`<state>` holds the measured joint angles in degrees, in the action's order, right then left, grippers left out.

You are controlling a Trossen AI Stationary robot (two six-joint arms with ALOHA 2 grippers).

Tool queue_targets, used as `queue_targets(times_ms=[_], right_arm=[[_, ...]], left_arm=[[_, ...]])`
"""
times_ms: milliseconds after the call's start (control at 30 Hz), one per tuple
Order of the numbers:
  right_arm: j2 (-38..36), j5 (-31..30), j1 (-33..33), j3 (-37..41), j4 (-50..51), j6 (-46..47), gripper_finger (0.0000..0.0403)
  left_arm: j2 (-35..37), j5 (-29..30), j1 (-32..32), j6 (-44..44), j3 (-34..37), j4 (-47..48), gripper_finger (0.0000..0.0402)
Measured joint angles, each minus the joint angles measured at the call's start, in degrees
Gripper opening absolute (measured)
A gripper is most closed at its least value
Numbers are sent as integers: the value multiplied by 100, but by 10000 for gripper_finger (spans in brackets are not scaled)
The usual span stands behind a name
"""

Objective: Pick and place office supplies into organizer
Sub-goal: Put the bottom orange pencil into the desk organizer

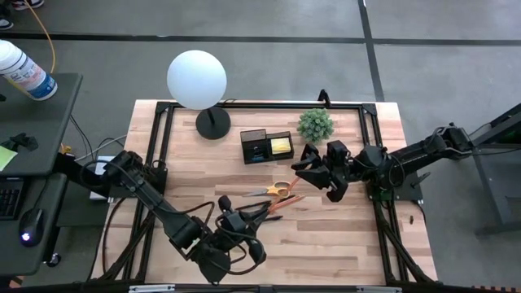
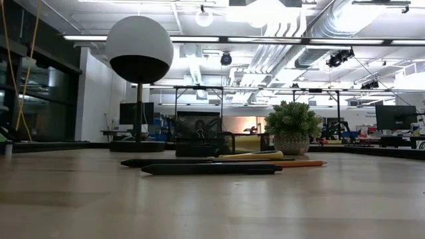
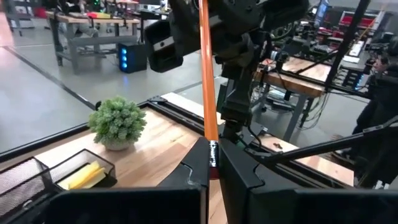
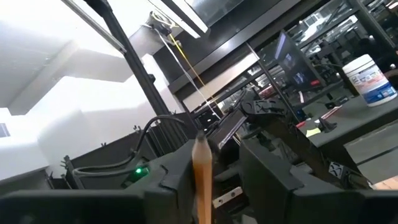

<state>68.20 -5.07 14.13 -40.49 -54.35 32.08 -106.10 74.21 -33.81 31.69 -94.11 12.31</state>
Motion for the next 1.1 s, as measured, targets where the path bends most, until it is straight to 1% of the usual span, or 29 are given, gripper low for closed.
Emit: queue_targets(times_ms=[100,200,233,300,433,567,767,967,1100], right_arm=[[0,94,0,0,0,-20,71],[0,160,0,0,0,-62,22],[0,179,0,0,1,-91,16],[0,199,0,0,2,-111,19],[0,191,0,0,-13,-109,36],[0,196,-4,0,-14,-192,15],[0,254,-83,0,-35,-191,26],[0,404,-166,0,-74,-157,14],[2,448,-208,0,-77,-105,21]], left_arm=[[-2,-30,16,1,0,-28,5],[-2,-23,15,1,0,-32,5],[-2,-23,12,1,0,-32,5],[-2,-19,10,1,0,-32,5],[-2,-19,12,1,0,-30,5],[-2,-23,6,-1,0,-28,5],[-2,-4,-48,-6,0,-29,6],[-2,-4,-64,-56,0,-29,6],[-2,-14,-64,-280,0,-32,25]])
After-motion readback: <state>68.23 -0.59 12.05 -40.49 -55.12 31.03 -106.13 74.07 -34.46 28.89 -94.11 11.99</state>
